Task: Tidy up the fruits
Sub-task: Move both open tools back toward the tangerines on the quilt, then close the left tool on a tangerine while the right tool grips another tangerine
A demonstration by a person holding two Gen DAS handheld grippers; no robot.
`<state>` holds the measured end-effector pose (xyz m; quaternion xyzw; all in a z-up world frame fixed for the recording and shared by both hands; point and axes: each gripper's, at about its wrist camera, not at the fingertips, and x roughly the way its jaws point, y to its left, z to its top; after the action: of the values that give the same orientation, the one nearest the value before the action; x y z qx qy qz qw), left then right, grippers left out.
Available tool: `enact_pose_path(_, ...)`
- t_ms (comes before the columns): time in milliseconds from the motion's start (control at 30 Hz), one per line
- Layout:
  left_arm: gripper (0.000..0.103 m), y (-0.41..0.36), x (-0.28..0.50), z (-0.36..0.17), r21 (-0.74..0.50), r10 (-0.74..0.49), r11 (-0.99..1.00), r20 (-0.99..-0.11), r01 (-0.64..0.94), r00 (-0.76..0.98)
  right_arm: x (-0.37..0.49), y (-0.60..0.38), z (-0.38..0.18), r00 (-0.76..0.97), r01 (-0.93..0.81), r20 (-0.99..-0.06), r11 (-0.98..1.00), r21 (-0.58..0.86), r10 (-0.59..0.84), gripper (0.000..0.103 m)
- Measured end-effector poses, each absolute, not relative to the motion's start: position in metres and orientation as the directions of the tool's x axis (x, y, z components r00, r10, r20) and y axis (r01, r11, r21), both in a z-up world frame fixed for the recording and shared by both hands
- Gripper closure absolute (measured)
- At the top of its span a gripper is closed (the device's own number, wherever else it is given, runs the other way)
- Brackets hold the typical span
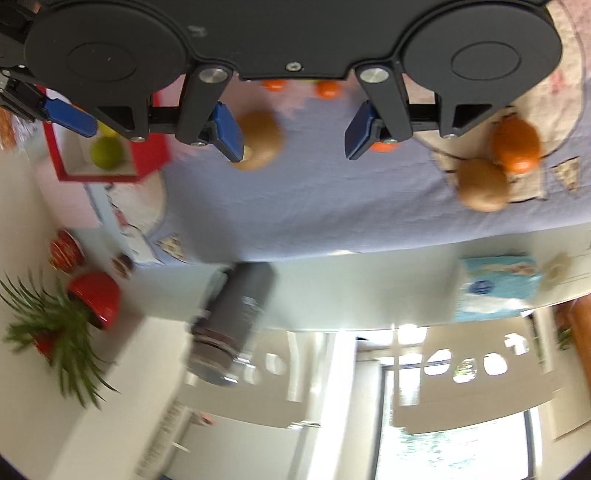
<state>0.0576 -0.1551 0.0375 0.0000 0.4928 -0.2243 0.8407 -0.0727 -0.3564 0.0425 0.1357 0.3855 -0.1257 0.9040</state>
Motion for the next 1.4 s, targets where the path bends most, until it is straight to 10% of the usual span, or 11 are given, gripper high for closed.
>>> enact_pose_path(633, 0.027, 0.015, 0.118, 0.008, -0.227, -0.237, 0.971, -0.875, 0.074, 0.422, 0.019, -0.242, 0.039, 0.660, 0.114, -0.751, 0.985, 0.131, 0.024, 0.043)
enact_pose_path(1400, 0.022, 0.008, 0.157, -0.075, -0.192, -0.215, 0.976, -0.932, 0.104, 0.293, 0.092, -0.195, -0.053, 0.453, 0.007, -0.885, 0.992, 0.128, 0.111, 0.043)
